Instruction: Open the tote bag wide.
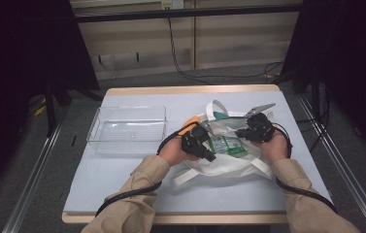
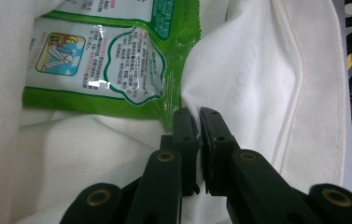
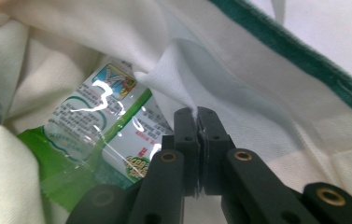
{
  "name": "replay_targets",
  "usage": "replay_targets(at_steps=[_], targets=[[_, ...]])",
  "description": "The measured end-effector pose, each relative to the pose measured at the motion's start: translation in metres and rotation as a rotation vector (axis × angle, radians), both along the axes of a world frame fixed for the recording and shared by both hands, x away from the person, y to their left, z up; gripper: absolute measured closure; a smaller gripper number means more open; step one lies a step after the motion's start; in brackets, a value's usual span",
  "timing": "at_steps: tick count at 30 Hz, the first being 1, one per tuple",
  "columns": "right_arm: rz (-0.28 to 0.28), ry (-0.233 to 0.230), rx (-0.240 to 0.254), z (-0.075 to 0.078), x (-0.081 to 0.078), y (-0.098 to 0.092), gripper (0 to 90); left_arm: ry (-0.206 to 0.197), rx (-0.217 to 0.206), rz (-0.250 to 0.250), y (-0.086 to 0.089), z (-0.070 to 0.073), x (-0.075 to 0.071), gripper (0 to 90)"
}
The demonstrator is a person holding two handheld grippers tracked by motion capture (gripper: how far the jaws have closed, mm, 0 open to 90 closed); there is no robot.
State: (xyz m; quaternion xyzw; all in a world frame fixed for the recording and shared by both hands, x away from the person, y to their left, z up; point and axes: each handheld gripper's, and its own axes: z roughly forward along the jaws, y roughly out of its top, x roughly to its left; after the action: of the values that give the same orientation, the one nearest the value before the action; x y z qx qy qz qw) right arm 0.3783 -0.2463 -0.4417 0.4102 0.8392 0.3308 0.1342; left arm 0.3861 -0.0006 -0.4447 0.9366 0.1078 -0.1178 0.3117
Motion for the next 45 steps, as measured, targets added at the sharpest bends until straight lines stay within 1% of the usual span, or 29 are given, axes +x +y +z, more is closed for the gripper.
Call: replay_targets(at_steps=[1,2,4,5,6,8,9,11,12,13,14,15,18,19,20,22,23,24,25,27,29,31,33,35,37,39,43,44,45], targets=[[-0.009,-0.009,0.0,0.0,0.001,-0.001,88.1,-0.003,0.019,-0.022,0.001,0.001,0.001,86.3],[-0.013,-0.011,0.002,-0.001,0.001,-0.002,88.1,0.011,0.003,-0.007,0.001,0.0,0.0,86.3],[-0.026,-0.018,-0.008,-0.001,0.001,-0.002,88.2,0.016,0.002,-0.017,0.003,0.0,-0.001,86.4],[-0.028,-0.021,-0.01,-0.001,0.001,-0.003,88.2,0.005,0.015,-0.028,0.004,0.001,-0.001,86.5],[-0.024,-0.026,-0.008,0.0,0.002,-0.003,88.3,0.012,0.006,-0.024,0.004,0.001,-0.002,86.5],[-0.044,-0.03,-0.018,0.001,0.003,-0.003,88.3,0.009,0.014,-0.029,0.004,0.002,-0.003,86.5],[-0.036,-0.036,-0.014,0.001,0.004,-0.003,88.3,0.013,0.008,-0.03,0.004,0.002,-0.004,86.6],[-0.047,-0.035,-0.016,0.001,0.005,-0.004,88.3,0.015,0.021,-0.043,0.005,0.002,-0.005,86.7],[-0.056,-0.038,-0.015,0.001,0.005,-0.004,88.3,0.025,0.014,-0.027,0.005,0.001,-0.007,86.7],[-0.061,-0.041,-0.015,0.001,0.006,-0.005,88.3,0.014,0.026,-0.054,0.005,0.001,-0.007,86.8],[-0.07,-0.037,-0.016,0.001,0.006,-0.006,88.4,0.017,0.021,-0.049,0.006,0.0,-0.008,86.8],[-0.078,-0.041,-0.019,0.0,0.007,-0.007,88.3,0.014,0.025,-0.06,0.007,0.001,-0.008,86.8],[-0.096,-0.041,-0.017,-0.001,0.008,-0.008,88.3,0.034,0.003,-0.04,0.008,-0.002,-0.009,86.9],[-0.099,-0.039,-0.015,-0.001,0.009,-0.009,88.3,0.025,0.014,-0.064,0.009,-0.001,-0.008,86.9],[-0.101,-0.041,-0.006,-0.002,0.009,-0.009,88.3,0.031,0.005,-0.042,0.009,-0.002,-0.01,86.9],[-0.109,-0.039,-0.009,-0.002,0.01,-0.011,88.3,0.024,0.011,-0.054,0.009,-0.002,-0.01,86.9],[-0.116,-0.041,-0.011,-0.002,0.01,-0.011,88.3,0.027,0.005,-0.043,0.009,-0.003,-0.012,86.9],[-0.118,-0.042,-0.013,-0.003,0.01,-0.011,88.3,0.019,0.018,-0.066,0.009,-0.003,-0.011,87.0],[-0.119,-0.044,-0.015,-0.003,0.01,-0.011,88.3,0.025,0.003,-0.056,0.009,-0.004,-0.012,87.0],[-0.125,-0.048,-0.013,-0.003,0.01,-0.011,88.3,0.024,0.006,-0.05,0.009,-0.004,-0.013,87.0],[-0.125,-0.043,-0.012,-0.004,0.01,-0.012,88.2,0.016,0.012,-0.068,0.01,-0.004,-0.012,87.0],[-0.123,-0.05,-0.017,-0.004,0.01,-0.011,88.1,0.02,0.0,-0.049,0.01,-0.005,-0.014,87.0],[-0.121,-0.05,-0.012,-0.004,0.009,-0.011,87.9,0.023,0.001,-0.051,0.01,-0.005,-0.013,87.0],[-0.115,-0.046,0.005,-0.004,0.008,-0.013,87.6,0.019,-0.005,-0.042,0.01,-0.006,-0.014,87.0],[-0.119,-0.048,0.009,-0.005,0.007,-0.012,87.0,0.009,0.007,-0.057,0.01,-0.005,-0.012,86.8],[-0.106,-0.049,0.013,-0.004,0.005,-0.012,86.3,0.004,0.001,-0.043,0.01,-0.005,-0.014,86.5],[-0.093,-0.058,0.018,-0.003,0.003,-0.013,80.9,0.012,0.0,-0.044,0.01,-0.004,-0.011,86.0],[-0.1,-0.058,0.022,-0.002,0.002,-0.013,79.9,0.024,-0.008,-0.013,0.01,-0.005,-0.013,85.9],[-0.1,-0.061,0.028,-0.002,0.001,-0.014,78.1,0.024,-0.003,-0.025,0.01,-0.004,-0.012,85.8]])
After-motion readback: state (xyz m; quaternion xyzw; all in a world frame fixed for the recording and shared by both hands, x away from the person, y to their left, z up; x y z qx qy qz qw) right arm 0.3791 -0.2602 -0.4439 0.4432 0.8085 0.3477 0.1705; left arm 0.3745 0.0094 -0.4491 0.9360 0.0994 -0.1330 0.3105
